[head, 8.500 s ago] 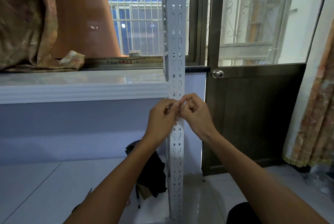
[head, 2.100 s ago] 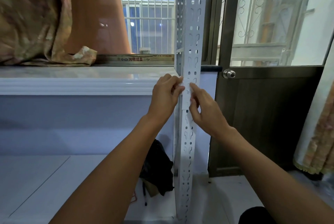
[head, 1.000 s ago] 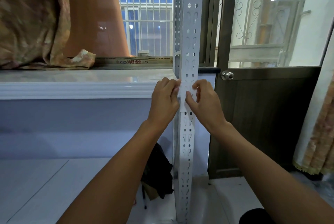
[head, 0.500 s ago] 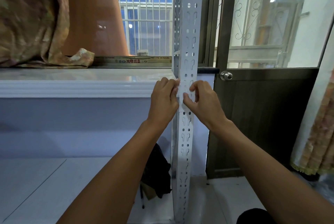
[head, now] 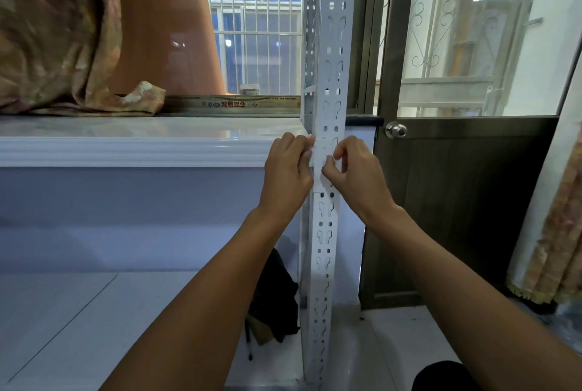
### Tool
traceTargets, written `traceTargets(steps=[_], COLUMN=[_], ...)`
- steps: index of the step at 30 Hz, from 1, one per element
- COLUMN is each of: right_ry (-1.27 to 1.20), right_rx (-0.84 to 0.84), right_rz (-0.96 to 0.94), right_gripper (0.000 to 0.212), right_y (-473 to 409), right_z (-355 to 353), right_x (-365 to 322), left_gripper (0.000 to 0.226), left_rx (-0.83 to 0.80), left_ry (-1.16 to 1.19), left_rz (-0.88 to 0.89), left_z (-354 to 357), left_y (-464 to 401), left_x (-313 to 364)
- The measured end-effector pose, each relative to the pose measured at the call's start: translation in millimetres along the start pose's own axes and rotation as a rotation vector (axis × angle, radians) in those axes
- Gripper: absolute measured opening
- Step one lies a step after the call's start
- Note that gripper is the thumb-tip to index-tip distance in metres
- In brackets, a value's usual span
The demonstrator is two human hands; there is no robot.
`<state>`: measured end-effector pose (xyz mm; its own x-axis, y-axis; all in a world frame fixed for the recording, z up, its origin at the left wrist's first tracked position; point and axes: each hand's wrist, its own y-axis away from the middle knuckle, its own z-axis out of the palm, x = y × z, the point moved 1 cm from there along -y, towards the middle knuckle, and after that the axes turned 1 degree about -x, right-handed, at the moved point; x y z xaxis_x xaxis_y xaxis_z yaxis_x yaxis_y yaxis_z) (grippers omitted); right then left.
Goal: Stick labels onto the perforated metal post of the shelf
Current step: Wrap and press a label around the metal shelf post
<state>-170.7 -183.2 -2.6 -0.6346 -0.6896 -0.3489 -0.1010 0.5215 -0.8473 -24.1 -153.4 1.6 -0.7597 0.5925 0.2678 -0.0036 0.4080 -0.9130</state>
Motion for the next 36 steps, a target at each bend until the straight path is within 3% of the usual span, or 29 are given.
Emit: traceTargets(steps=[32, 36], right_ry=[-0.109, -0.118], right_rx=[0.046, 0.032], right_rz=[0.102, 0.140], right_gripper=[0.030, 0.023], right_y=[-1, -5], right_z=[-3, -3], right_x=[-11, -9], left_gripper=[0.021, 0.022], left_rx=[0.007, 0.010], left_ry=[0.000, -0.009], left_rz=[-0.013, 0.001], left_z=[1, 3], left_y=[1, 1], left_x=[0, -3])
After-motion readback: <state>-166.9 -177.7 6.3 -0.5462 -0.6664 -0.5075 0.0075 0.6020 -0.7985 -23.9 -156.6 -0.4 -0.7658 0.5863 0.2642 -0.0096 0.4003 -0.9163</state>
